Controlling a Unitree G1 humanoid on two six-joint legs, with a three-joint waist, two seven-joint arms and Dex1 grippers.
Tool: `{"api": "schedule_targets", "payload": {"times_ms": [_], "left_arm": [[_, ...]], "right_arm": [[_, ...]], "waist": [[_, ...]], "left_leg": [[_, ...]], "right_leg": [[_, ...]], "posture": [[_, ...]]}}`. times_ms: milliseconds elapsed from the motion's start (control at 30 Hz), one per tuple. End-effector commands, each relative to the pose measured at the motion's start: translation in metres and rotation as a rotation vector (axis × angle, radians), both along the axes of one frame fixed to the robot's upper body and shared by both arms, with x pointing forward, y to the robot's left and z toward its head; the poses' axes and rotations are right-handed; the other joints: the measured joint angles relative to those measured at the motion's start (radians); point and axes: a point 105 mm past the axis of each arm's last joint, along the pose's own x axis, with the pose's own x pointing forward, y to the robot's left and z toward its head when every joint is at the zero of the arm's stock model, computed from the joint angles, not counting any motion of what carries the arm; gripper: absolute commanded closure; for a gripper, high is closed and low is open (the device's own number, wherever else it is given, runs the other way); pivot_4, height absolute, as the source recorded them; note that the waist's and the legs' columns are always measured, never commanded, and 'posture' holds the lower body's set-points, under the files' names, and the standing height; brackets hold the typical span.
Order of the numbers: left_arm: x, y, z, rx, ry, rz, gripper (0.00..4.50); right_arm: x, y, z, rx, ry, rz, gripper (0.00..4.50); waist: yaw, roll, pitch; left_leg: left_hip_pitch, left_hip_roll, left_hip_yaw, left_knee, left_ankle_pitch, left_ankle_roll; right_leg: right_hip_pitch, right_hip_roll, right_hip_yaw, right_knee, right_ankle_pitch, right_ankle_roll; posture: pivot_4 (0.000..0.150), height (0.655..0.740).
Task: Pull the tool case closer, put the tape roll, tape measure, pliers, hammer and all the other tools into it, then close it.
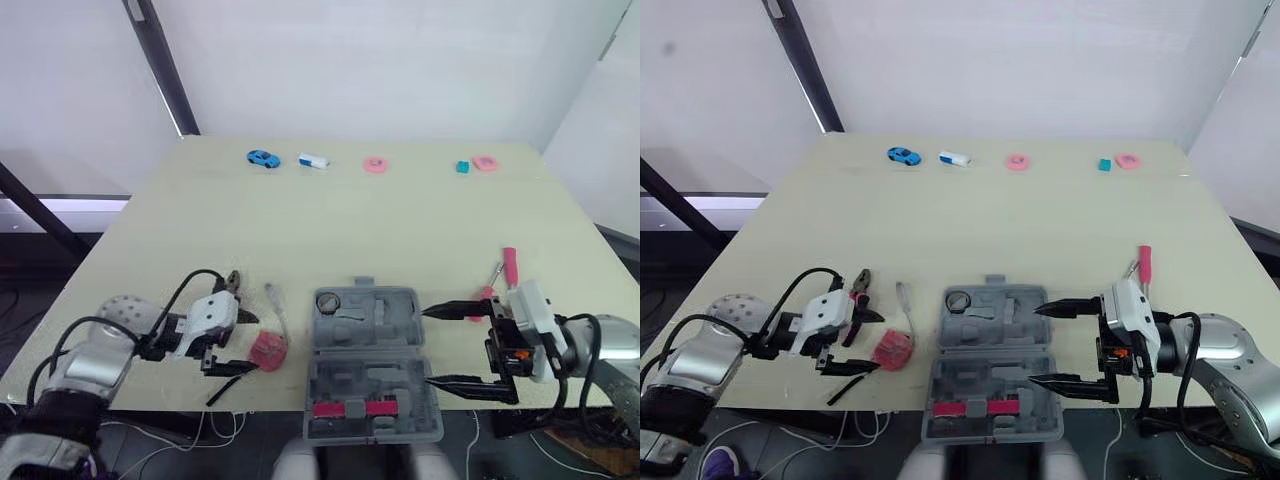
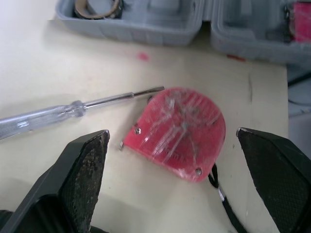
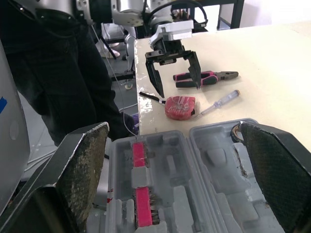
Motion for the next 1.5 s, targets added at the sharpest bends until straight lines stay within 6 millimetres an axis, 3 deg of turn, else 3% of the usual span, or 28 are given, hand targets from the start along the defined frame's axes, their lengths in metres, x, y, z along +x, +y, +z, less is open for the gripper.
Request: {"api": "schedule_targets", "payload": {"times_ms": [33,333,967,1067,1100,1167,1300,1500], "left_arm": [[0.000,-0.001,-0.003,0.034,0.033,-0.098,0.03],[0.015,-0.007,-0.010,0.062,0.026,-0.200,0.03],[0.020,-0.011,-0.029,0.129,0.019,-0.317,0.03],[0.019,-0.011,-0.032,0.125,0.017,-0.316,0.80],[0.017,-0.011,-0.033,0.114,0.017,-0.313,1.24],[0.013,-0.011,-0.034,0.090,0.015,-0.298,1.33],[0.008,-0.008,-0.026,0.049,-0.001,-0.263,1.33],[0.000,-0.009,0.007,-0.035,-0.052,-0.157,1.33]], "right_arm": [[-0.002,-0.002,0.008,0.012,-0.047,-0.005,0.00],[-0.005,-0.004,0.006,0.010,-0.050,-0.028,0.00],[-0.007,-0.006,0.004,0.009,-0.051,-0.056,0.00],[-0.007,-0.006,0.004,0.009,-0.051,-0.058,0.00],[-0.007,-0.006,0.003,0.009,-0.051,-0.058,0.00],[-0.007,-0.005,0.003,0.011,-0.051,-0.065,0.00],[-0.003,-0.003,0.001,0.009,-0.024,-0.095,0.00],[0.009,0.008,-0.008,-0.037,0.073,-0.185,0.00]], "waist": [[0.004,0.000,0.000],[0.006,0.000,0.000],[0.006,0.000,0.000],[0.006,0.000,0.000],[0.006,0.000,0.000],[0.005,0.000,0.000],[0.004,0.000,0.000],[-0.003,0.000,0.000]], "left_leg": [[0.000,0.000,0.000,0.000,0.000,0.000],[-0.001,0.000,-0.001,0.001,0.000,0.000],[0.000,0.000,-0.001,0.002,0.000,0.000],[0.000,0.000,-0.001,0.002,0.000,0.000],[0.000,0.000,-0.001,0.002,0.000,0.000],[0.000,0.000,-0.001,0.002,0.000,0.000],[0.000,0.000,-0.001,0.002,0.000,0.000],[0.000,0.001,-0.002,0.002,0.000,0.000]], "right_leg": [[0.000,0.000,0.000,0.000,0.000,0.000],[0.000,0.001,0.000,0.000,0.000,0.000],[0.002,0.002,0.001,0.001,0.000,0.000],[0.002,0.002,0.001,0.001,0.000,0.000],[0.002,0.002,0.001,0.001,0.000,0.000],[0.002,0.002,0.001,0.001,0.000,0.000],[0.002,0.002,0.001,0.001,0.000,0.000],[0.001,0.002,0.001,0.002,0.000,0.000]], "posture": [[0.150,0.7400],[0.150,0.7400],[0.150,0.7400],[0.150,0.7400],[0.150,0.7400],[0.150,0.7400],[0.150,0.7400],[0.150,0.7400]]}}
